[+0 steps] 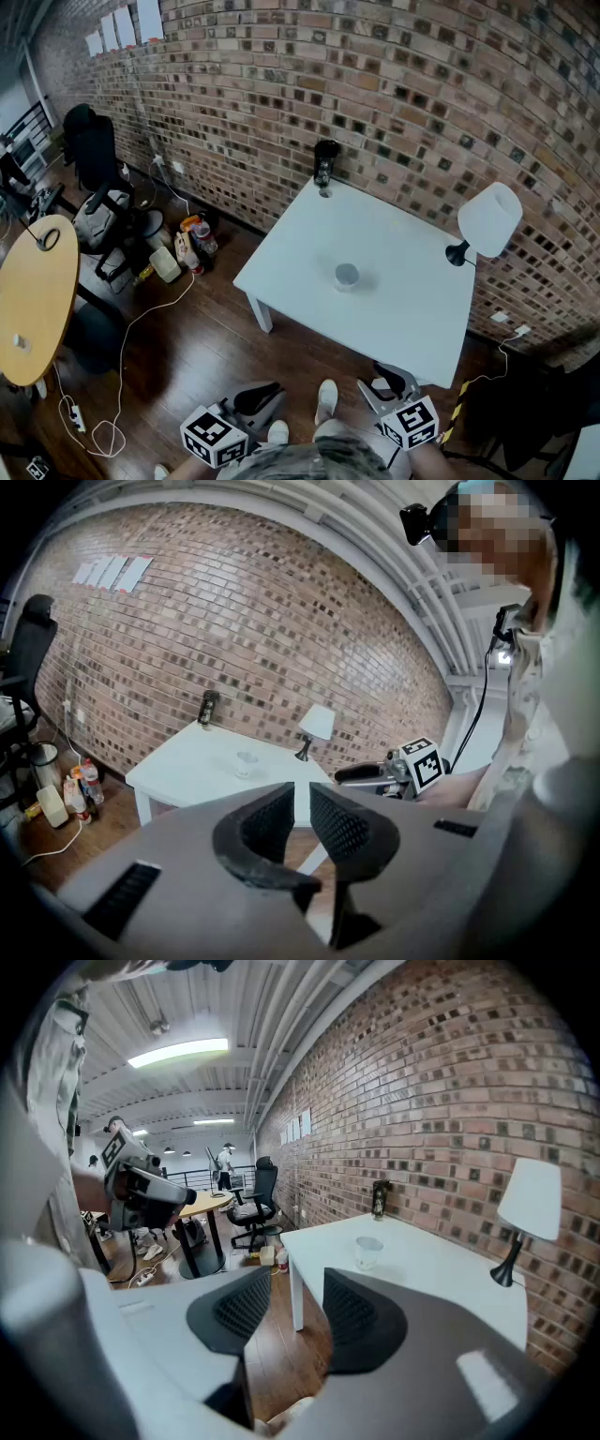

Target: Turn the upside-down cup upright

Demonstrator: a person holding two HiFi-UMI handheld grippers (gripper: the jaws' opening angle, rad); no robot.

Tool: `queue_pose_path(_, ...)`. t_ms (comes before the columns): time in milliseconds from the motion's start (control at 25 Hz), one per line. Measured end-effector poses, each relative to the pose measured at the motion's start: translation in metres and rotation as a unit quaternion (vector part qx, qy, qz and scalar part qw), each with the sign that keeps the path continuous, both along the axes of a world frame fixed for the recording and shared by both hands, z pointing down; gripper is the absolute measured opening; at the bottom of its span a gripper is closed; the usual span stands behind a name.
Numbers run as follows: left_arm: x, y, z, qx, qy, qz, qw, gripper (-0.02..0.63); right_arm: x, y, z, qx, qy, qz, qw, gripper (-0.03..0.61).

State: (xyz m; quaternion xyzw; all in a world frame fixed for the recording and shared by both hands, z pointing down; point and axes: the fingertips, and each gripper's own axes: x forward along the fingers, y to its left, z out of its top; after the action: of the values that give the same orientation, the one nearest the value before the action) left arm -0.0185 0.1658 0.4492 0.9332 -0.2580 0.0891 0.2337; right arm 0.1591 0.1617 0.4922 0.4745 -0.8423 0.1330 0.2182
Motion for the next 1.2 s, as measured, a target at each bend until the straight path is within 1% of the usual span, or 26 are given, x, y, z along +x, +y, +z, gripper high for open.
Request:
queue_pose_path(120, 0.016, -0.039, 0.005, -0.010, -0.014, -0.027, 0.9995, 0.068, 0.022, -0.056, 0.020, -0.008, 0.005, -0.006, 1.000, 0.187)
queue_pose_path(200, 0.035, -0.060, -0.003, -0.001, -0.019, -0.035, 0.9992, 0.072, 0.036, -0.092, 0.033, -0.015, 0.001, -0.014, 1.000, 0.220)
queue_pose_path(240, 0.045, -0.071, -0.009, 0.005, -0.021, -0.039, 0.9990, 0.072, 0.043, -0.110, 0.039, -0.016, 0.001, -0.019, 1.000, 0.225)
queue_pose_path(320, 0.062, -0.095, -0.018, 0.014, -0.016, -0.052, 0.9984, 0.072, 0.055, -0.146, 0.051, -0.013, 0.007, -0.033, 0.999, 0.252)
queue_pose_path(440, 0.076, -0.122, -0.018, -0.003, -0.001, -0.073, 0.9974, 0.072, 0.063, -0.191, 0.077, -0.016, 0.019, -0.050, 0.998, 0.285)
queue_pose_path(560, 0.085, -0.141, -0.014, -0.013, -0.004, -0.062, 0.9980, 0.072, 0.066, -0.225, 0.104, -0.027, 0.023, -0.052, 0.998, 0.306)
queue_pose_path(720, 0.081, -0.170, -0.012, -0.011, -0.023, -0.050, 0.9984, 0.072, 0.061, -0.260, 0.137, -0.040, 0.032, -0.051, 0.997, 0.354)
queue_pose_path(880, 0.070, -0.199, -0.015, -0.008, -0.026, -0.043, 0.9987, 0.071, 0.057, -0.280, 0.163, -0.062, 0.035, -0.037, 0.997, 0.370)
queue_pose_path(920, 0.067, -0.205, -0.015, -0.009, -0.026, -0.041, 0.9988, 0.072, 0.055, -0.284, 0.167, -0.063, 0.037, -0.034, 0.997, 0.369)
queue_pose_path(1040, 0.058, -0.223, -0.014, -0.005, -0.029, -0.031, 0.9991, 0.069, 0.057, -0.291, 0.172, -0.059, 0.045, -0.022, 0.997, 0.314)
queue_pose_path(1200, 0.047, -0.240, -0.014, -0.003, -0.021, -0.034, 0.9992, 0.066, 0.062, -0.292, 0.167, -0.069, 0.056, -0.020, 0.996, 0.305)
